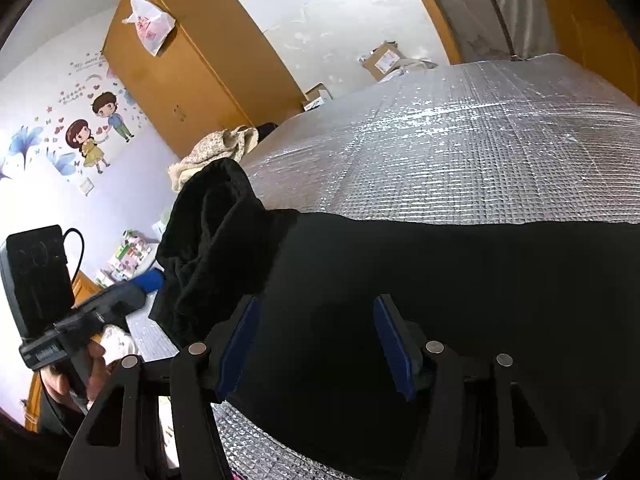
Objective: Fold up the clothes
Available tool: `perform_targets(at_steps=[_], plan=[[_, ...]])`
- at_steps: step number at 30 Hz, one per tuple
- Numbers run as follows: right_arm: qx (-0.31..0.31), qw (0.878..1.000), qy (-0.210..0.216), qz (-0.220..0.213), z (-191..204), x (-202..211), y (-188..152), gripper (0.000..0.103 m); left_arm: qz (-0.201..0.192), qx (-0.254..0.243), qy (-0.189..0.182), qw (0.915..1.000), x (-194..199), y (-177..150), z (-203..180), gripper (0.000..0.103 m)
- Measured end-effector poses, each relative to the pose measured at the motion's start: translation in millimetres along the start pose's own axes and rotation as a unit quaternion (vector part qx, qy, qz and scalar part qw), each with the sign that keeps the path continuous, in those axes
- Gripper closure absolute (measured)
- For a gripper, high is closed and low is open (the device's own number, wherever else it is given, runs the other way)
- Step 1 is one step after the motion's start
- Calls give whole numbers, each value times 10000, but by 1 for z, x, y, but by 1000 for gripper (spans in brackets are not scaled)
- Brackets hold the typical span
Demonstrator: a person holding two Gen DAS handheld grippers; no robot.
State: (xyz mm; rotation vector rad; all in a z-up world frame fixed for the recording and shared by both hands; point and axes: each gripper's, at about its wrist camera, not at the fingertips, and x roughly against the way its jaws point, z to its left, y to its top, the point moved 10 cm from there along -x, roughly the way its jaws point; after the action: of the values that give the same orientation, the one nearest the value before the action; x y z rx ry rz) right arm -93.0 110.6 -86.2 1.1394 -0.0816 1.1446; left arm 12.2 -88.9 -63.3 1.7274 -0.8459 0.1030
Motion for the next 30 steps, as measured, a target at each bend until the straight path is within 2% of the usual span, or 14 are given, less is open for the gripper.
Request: perform_targets(at_steps=[3, 8, 13, 16, 18, 19, 20, 22, 30], plan=[[-16, 9999, 120, -15, 5, 0, 5, 41, -331, 353, 209, 9986, 15, 12, 26, 70], [221, 9989, 407, -102, 33, -4, 21, 41, -233, 909, 798, 9924, 23, -3, 72, 70], [925, 9920, 853, -79, 90, -16, 31, 41, -134, 1460, 1381, 9795, 31, -20, 118, 70], [1371, 9864, 894, 131, 115, -39, 28, 41, -69, 1758, 1696, 9697, 37, -31, 142, 70], [1525, 9842, 847, 305, 121, -53, 23, 42, -4, 1808, 1738, 9680, 37, -38, 144, 70], [1561, 9836, 811, 393, 121, -60, 21, 48, 22, 1829, 1755, 9673, 36, -41, 144, 70], [1581, 9839, 707, 450, 117, -65, 19, 71, 34, 1842, 1761, 9670, 36, -43, 145, 70], [1440, 9864, 574, 537, 107, -70, 18, 96, 56, 1850, 1753, 9670, 37, -46, 144, 70], [498, 9961, 258, 682, 48, -52, 0, 98, 114, 1811, 1670, 9691, 32, -54, 144, 70]])
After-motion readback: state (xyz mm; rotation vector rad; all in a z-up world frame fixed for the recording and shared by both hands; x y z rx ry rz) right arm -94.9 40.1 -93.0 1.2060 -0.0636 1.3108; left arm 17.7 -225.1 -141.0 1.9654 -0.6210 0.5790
